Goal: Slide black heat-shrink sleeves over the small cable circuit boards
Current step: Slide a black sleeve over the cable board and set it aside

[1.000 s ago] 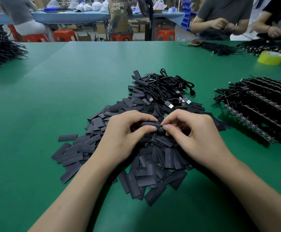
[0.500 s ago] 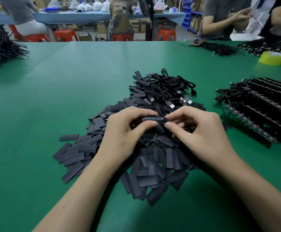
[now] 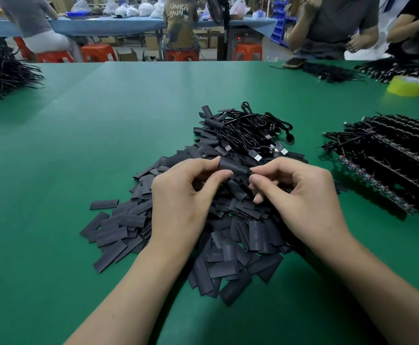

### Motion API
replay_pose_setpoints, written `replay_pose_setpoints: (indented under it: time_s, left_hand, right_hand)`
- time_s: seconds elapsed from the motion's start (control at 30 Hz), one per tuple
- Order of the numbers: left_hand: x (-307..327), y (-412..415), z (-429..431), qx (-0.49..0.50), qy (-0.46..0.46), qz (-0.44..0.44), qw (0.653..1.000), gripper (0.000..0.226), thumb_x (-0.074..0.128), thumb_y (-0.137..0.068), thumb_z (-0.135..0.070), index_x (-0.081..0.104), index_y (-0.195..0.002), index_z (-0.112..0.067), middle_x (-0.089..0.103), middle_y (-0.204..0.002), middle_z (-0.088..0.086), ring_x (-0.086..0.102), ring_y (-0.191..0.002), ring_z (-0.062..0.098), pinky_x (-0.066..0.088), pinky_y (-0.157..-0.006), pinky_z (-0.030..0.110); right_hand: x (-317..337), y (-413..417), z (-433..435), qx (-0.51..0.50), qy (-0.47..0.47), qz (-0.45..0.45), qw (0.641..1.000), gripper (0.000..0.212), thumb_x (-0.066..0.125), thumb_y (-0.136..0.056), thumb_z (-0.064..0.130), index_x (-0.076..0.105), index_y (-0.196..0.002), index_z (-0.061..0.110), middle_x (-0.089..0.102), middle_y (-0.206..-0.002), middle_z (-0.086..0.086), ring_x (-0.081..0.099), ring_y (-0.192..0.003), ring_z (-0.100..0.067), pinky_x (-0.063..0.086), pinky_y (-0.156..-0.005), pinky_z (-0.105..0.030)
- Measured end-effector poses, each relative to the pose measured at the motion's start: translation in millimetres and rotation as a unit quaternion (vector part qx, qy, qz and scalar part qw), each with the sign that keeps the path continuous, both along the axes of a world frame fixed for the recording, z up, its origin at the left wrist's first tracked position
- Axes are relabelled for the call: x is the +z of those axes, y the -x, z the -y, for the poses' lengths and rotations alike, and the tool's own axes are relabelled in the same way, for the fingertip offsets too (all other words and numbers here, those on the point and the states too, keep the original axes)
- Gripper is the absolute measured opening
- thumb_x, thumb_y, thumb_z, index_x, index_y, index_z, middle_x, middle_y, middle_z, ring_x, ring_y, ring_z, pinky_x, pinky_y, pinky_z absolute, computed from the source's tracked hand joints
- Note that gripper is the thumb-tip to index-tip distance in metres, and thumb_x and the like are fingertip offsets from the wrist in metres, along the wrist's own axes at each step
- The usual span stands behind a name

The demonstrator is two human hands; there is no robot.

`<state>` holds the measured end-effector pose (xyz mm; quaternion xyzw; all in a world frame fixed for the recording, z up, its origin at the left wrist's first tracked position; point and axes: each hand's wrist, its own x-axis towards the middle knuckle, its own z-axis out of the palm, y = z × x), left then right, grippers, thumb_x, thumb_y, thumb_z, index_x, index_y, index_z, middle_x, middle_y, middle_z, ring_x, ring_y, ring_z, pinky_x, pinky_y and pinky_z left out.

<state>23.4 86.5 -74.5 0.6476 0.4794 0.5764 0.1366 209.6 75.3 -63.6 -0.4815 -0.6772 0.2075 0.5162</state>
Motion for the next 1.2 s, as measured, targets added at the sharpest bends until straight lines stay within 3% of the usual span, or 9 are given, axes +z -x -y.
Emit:
replay_pose_setpoints:
  time_s: [0.13, 0.47, 0.67, 0.8, 0.97, 1.2]
  left_hand:
    - [-0.3, -1.4, 1.2, 0.003, 0.001, 0.000, 1.000, 0.016, 0.083, -0.085, -0.022, 0.081, -0.100, -0.019, 0.077, -0.092, -0.012, 0.072, -0.081, -0.001, 0.056, -0.078, 0.019]
    - [0.2, -2.6, 1.1, 0.010, 0.010, 0.005, 1.000, 0.010, 0.080, -0.088, -0.022, 0.081, -0.098, -0.020, 0.078, -0.090, -0.012, 0.073, -0.082, 0.001, 0.060, -0.078, 0.031]
    - [-0.9, -3.4, 0.4, 0.022, 0.038, -0.026, 0.999, 0.027, 0.077, -0.085, -0.048, 0.081, -0.099, -0.026, 0.075, -0.087, -0.018, 0.069, -0.075, 0.000, 0.059, -0.074, 0.030]
    - [-0.2, -4.4, 0.0, 0.009, 0.062, -0.024, 0.998, 0.042, 0.070, -0.079, -0.063, 0.080, -0.101, -0.029, 0.074, -0.084, -0.021, 0.069, -0.076, 0.000, 0.058, -0.072, 0.027]
    - [0.3, -3.0, 0.2, -0.008, 0.086, -0.026, 0.996, 0.050, 0.069, -0.076, -0.065, 0.080, -0.106, -0.027, 0.075, -0.085, -0.017, 0.068, -0.075, 0.001, 0.059, -0.075, 0.031]
    - [2.6, -5.3, 1.8, -0.013, 0.120, -0.010, 0.993, 0.043, 0.069, -0.073, -0.062, 0.078, -0.101, -0.031, 0.073, -0.083, -0.021, 0.069, -0.076, -0.001, 0.060, -0.075, 0.032]
  right_hand:
    - [-1.9, 0.4, -0.7, -0.005, -0.002, -0.001, 1.000, 0.012, 0.076, -0.090, 0.010, 0.075, -0.089, 0.022, 0.073, -0.071, 0.007, 0.073, -0.063, -0.009, 0.056, -0.067, -0.021]
    - [-4.2, 4.0, 0.7, -0.006, 0.003, -0.011, 1.000, 0.011, 0.076, -0.090, 0.010, 0.075, -0.088, 0.021, 0.073, -0.069, 0.009, 0.072, -0.061, -0.006, 0.052, -0.066, -0.014]
    - [0.3, 5.9, 4.4, -0.034, -0.051, 0.014, 0.998, 0.009, 0.078, -0.089, 0.012, 0.076, -0.090, 0.021, 0.070, -0.066, 0.012, 0.069, -0.063, -0.004, 0.049, -0.065, -0.011]
    - [1.9, 7.1, 5.5, -0.030, -0.068, 0.055, 0.996, 0.007, 0.080, -0.087, 0.014, 0.078, -0.091, 0.019, 0.070, -0.070, 0.015, 0.069, -0.066, -0.007, 0.053, -0.065, -0.017]
    - [0.1, 6.7, 3.7, 0.008, -0.020, 0.006, 1.000, 0.011, 0.080, -0.085, 0.010, 0.078, -0.091, 0.019, 0.072, -0.071, 0.013, 0.071, -0.064, -0.005, 0.052, -0.065, -0.014]
    - [0.3, 1.0, -1.9, 0.088, 0.074, -0.100, 0.988, 0.013, 0.076, -0.087, 0.007, 0.077, -0.095, 0.018, 0.077, -0.081, -0.002, 0.075, -0.068, -0.017, 0.060, -0.072, -0.029]
